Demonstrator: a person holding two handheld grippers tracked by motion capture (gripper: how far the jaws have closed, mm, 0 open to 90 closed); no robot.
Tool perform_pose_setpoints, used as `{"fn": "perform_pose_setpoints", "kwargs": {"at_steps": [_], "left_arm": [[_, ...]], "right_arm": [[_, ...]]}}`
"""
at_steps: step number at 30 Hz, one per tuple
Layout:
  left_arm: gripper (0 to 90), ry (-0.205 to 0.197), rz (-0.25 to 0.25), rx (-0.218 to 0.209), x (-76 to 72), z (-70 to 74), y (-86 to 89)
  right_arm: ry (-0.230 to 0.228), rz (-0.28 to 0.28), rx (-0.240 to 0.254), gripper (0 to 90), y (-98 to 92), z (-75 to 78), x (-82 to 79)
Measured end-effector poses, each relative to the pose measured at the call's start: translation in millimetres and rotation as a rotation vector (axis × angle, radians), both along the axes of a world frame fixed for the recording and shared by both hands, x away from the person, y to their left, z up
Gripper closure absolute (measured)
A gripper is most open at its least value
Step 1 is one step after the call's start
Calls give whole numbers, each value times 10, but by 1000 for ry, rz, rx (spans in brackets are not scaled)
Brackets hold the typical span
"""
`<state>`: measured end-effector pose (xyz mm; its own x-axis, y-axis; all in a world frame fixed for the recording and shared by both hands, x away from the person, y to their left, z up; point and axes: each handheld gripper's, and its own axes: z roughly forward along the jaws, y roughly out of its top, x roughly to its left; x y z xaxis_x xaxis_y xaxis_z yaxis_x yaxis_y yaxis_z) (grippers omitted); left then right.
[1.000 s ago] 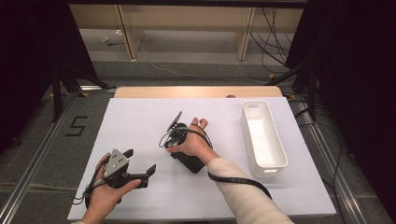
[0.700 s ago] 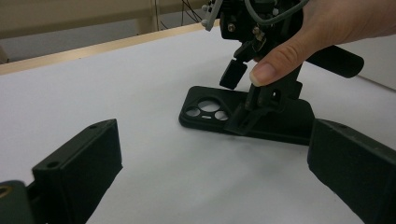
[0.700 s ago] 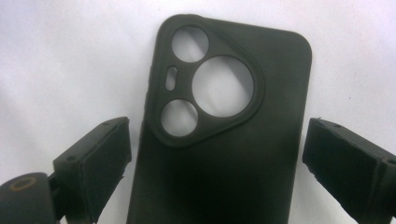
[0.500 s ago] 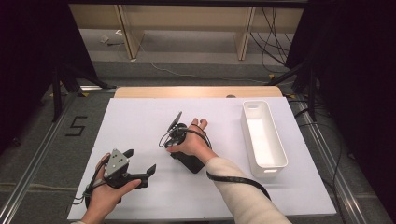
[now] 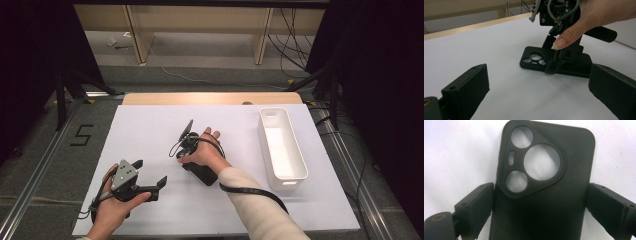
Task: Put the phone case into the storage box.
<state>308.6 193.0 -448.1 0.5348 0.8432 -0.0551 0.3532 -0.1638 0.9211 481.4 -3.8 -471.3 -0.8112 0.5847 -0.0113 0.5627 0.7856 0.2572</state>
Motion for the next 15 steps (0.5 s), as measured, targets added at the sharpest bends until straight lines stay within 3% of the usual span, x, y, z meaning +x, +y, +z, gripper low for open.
{"fn": "perform_pose_setpoints", "kwargs": {"at_steps": [15], "left_arm": [[29, 0, 2, -2, 2, -1, 4]], "right_arm": [[5, -12, -8, 101, 21, -3, 4]]}}
